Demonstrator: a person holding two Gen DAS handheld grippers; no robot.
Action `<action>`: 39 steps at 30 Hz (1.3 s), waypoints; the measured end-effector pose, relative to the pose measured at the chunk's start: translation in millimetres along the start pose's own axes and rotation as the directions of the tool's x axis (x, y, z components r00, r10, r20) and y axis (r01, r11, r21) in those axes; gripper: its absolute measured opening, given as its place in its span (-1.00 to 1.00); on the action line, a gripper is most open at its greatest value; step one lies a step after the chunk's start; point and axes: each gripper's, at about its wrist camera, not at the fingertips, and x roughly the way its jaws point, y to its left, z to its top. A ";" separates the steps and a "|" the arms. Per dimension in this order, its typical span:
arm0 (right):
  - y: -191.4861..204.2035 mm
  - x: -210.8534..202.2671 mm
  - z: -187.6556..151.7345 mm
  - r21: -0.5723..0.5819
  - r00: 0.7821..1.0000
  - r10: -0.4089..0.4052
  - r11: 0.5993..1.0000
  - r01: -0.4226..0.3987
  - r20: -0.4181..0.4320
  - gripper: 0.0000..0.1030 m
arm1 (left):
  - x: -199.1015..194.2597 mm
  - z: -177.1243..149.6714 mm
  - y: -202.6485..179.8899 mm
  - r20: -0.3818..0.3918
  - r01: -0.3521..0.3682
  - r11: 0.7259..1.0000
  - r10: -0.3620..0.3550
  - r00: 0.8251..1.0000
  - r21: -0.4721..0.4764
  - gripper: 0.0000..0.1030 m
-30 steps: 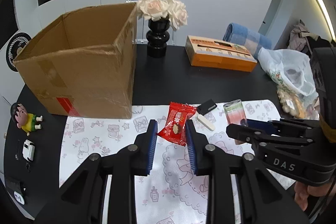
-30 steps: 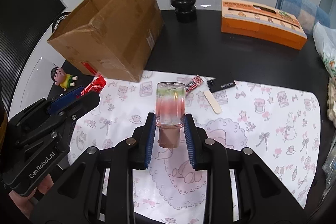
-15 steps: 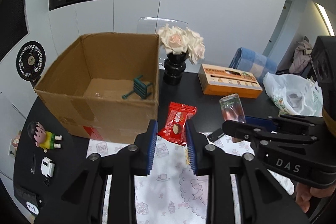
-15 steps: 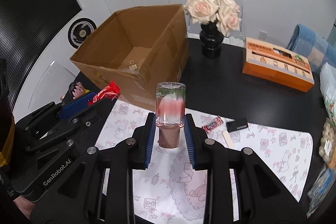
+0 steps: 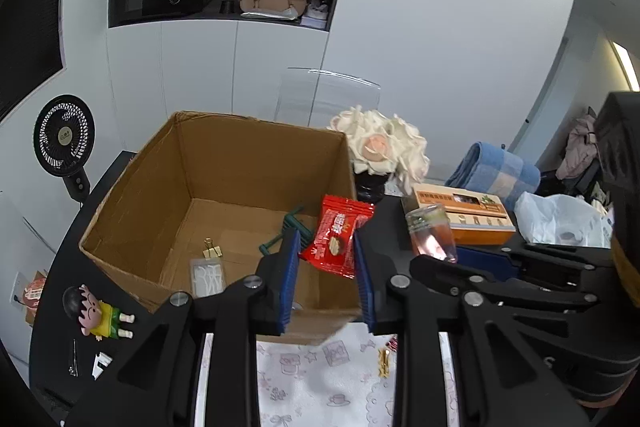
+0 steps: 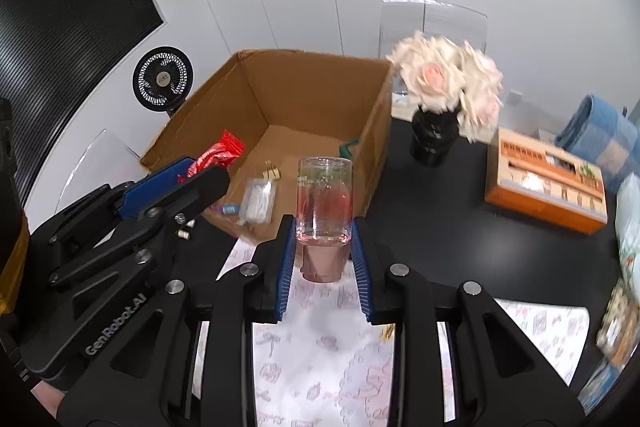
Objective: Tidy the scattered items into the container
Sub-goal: 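Carry the red candy and glass bottle with both grippers over the box, then open both grippers to drop the candy and bottle into the box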
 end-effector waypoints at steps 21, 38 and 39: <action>14.4 91.5 58.8 0.035 0.995 -0.029 0.999 0.032 -0.100 -0.45 | 56.4 28.5 77.5 -0.098 -0.121 0.992 0.116 0.988 -0.044 -0.48; 20.7 120.2 63.0 0.069 0.985 -0.032 0.997 0.044 -0.170 -0.26 | 57.8 36.2 106.3 -0.123 -0.164 0.983 0.153 0.981 -0.087 0.37; 20.4 119.2 62.0 0.070 0.985 -0.035 0.996 0.047 -0.169 -0.03 | 55.7 37.5 109.3 -0.121 -0.163 0.982 0.151 0.981 -0.096 0.62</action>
